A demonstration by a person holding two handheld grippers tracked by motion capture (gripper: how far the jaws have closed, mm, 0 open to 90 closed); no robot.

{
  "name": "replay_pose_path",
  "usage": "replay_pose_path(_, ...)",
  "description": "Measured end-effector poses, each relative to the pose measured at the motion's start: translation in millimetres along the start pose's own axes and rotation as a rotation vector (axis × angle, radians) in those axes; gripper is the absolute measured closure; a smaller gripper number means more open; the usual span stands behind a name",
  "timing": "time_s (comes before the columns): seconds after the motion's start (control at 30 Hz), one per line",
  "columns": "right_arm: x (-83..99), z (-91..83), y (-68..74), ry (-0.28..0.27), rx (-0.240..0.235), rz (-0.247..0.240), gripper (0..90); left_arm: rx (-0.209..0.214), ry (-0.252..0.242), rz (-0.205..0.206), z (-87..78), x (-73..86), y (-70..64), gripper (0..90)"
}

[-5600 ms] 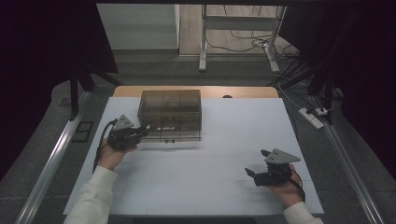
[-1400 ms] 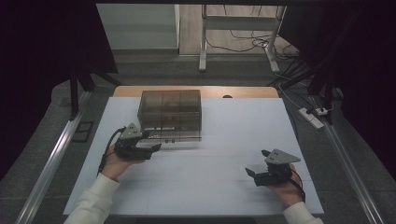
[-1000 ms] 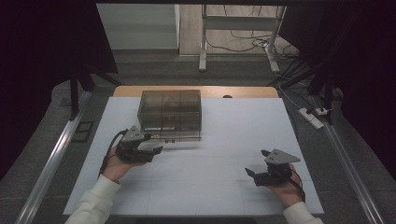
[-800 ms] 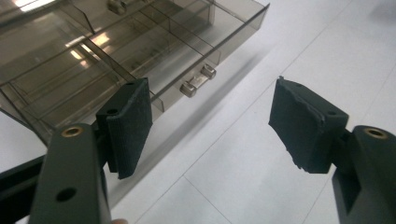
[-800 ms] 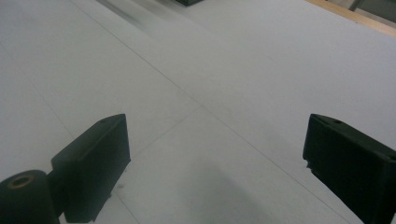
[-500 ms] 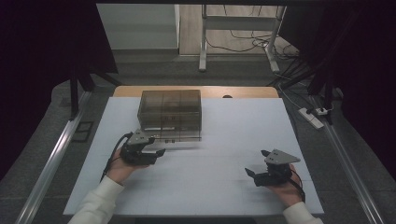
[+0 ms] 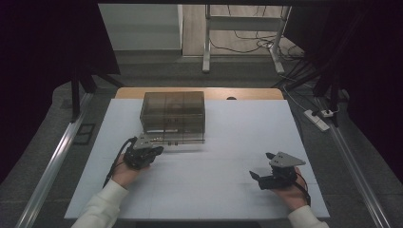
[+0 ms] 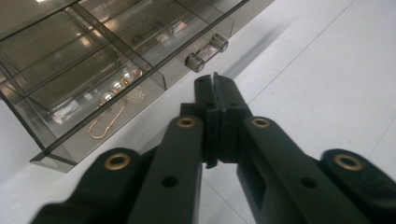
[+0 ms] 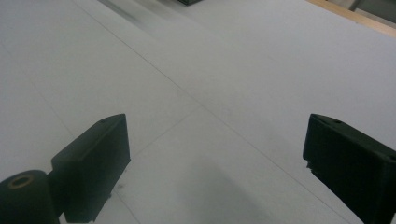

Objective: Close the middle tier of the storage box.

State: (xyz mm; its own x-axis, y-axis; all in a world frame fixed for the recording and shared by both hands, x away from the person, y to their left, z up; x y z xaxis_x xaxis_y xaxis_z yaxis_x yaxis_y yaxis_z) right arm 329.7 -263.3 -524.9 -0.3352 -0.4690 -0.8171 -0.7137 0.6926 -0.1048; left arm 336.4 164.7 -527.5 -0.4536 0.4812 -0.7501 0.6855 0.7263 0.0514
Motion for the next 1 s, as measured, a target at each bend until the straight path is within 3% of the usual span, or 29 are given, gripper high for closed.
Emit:
replay_pose_path(0.23, 0.0, 0.1, 0.5, -0.002, 0.000, -0.002, 7.2, -0.002, 0.007, 0.001, 2.8, -0.1, -1.9, 89.0)
replay_pose_path(0.63, -0.6, 0.2, 0.6, 0.001, 0.002, -0.004, 7.3, -0.043, 0.018, -0.025, 21.2, -0.8, 3.7, 89.0)
replay_pose_path(1.0, -0.5, 0.1, 0.3, -0.001, 0.001, -0.003, 7.3, -0.067, 0.017, -0.021, 28.0, -5.3, 5.1, 89.0)
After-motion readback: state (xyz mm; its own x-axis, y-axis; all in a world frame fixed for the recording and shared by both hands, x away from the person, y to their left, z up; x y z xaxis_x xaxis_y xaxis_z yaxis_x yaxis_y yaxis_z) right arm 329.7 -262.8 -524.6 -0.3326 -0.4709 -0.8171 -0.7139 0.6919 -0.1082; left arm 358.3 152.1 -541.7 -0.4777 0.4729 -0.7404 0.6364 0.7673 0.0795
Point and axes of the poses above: each handheld gripper's, and its own axes: z roughly forward along the jaws, x roughly out of its underside, y roughly to its left, the point moved 4 cm from there along z, roughly forward along the jaws, and after that the axes turned 3 degrees about z, right-handed, at the moved point
